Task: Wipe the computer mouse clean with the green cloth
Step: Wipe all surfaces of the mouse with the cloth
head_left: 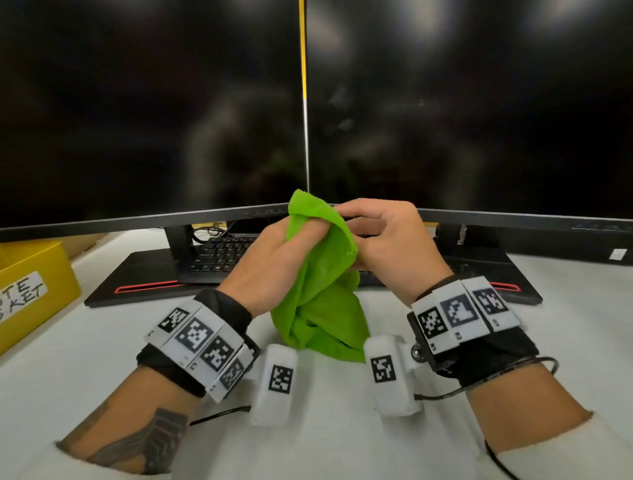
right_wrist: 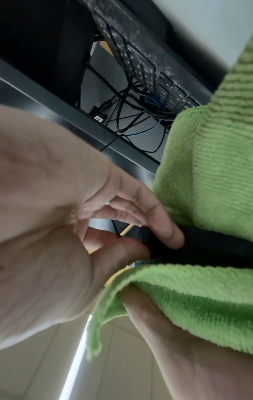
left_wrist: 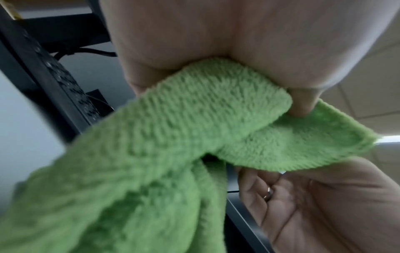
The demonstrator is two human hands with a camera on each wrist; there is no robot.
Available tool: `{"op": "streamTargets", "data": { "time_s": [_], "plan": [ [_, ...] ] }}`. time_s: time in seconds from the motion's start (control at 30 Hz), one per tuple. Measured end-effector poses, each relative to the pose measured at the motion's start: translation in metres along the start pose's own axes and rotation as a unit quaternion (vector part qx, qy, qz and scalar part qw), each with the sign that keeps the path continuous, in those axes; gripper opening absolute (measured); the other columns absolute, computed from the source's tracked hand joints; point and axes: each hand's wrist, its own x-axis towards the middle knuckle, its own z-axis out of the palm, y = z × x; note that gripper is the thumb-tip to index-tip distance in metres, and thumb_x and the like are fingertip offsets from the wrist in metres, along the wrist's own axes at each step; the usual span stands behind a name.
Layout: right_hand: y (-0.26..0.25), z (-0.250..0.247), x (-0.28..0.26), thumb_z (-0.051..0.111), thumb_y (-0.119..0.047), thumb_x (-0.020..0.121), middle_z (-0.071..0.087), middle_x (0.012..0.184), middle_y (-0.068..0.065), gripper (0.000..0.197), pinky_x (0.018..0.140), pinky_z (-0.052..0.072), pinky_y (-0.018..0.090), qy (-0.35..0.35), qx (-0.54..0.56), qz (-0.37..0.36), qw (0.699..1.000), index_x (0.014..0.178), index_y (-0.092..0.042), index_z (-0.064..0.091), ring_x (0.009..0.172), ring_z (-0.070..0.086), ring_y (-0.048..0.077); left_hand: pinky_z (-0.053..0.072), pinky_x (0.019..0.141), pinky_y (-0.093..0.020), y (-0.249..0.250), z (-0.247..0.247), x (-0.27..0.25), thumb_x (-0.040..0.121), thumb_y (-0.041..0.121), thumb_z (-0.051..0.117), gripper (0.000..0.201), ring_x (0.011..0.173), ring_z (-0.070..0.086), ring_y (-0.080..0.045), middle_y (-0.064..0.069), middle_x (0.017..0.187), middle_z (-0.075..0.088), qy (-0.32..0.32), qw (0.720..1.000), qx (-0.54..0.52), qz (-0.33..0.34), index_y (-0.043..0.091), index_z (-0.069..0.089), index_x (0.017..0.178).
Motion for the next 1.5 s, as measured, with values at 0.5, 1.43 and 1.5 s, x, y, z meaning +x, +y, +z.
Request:
{"op": "streamTargets", "data": {
  "time_s": [0.5, 1.43, 1.5],
  "plan": [
    [0.007, 0.006, 0.004, 0.084, 0.005, 0.078, 0.076, 0.116, 0.01, 0.064, 0.087, 0.064, 0.052, -0.001, 0.028, -0.007, 1.0, 0.135, -0.016, 0.065, 0.11, 0.074, 0.028, 0.061, 0.088, -0.045, -0.008, -0.007, 0.009, 0.105, 0.019, 0.056, 0.023, 0.099, 0.076, -0.029, -0.015, 0.108, 0.079, 0.081, 0.995, -0.03, -0.047, 0.01, 0.076, 0.112],
    [-0.009, 0.01, -0.003, 0.083, 0.023, 0.066, 0.077, 0.097, 0.027, 0.061, 0.074, 0.066, 0.048, 0.013, 0.109, -0.003, 0.994, 0.113, -0.002, 0.052, 0.083, 0.078, 0.039, 0.06, 0.076, -0.038, -0.01, -0.006, 0.007, 0.109, 0.042, 0.045, 0.047, 0.082, 0.076, -0.024, -0.008, 0.088, 0.08, 0.131, 0.991, -0.022, 0.0, 0.008, 0.076, 0.099],
    [-0.008, 0.006, -0.001, 0.081, 0.024, 0.066, 0.078, 0.092, 0.024, 0.058, 0.069, 0.064, 0.042, 0.039, 0.14, 0.007, 0.989, 0.107, -0.006, 0.053, 0.078, 0.078, 0.034, 0.064, 0.072, -0.035, -0.009, -0.007, 0.005, 0.109, 0.039, 0.044, 0.041, 0.08, 0.078, -0.019, -0.004, 0.088, 0.081, 0.105, 0.987, -0.116, -0.042, 0.011, 0.074, 0.103]
  ]
}}
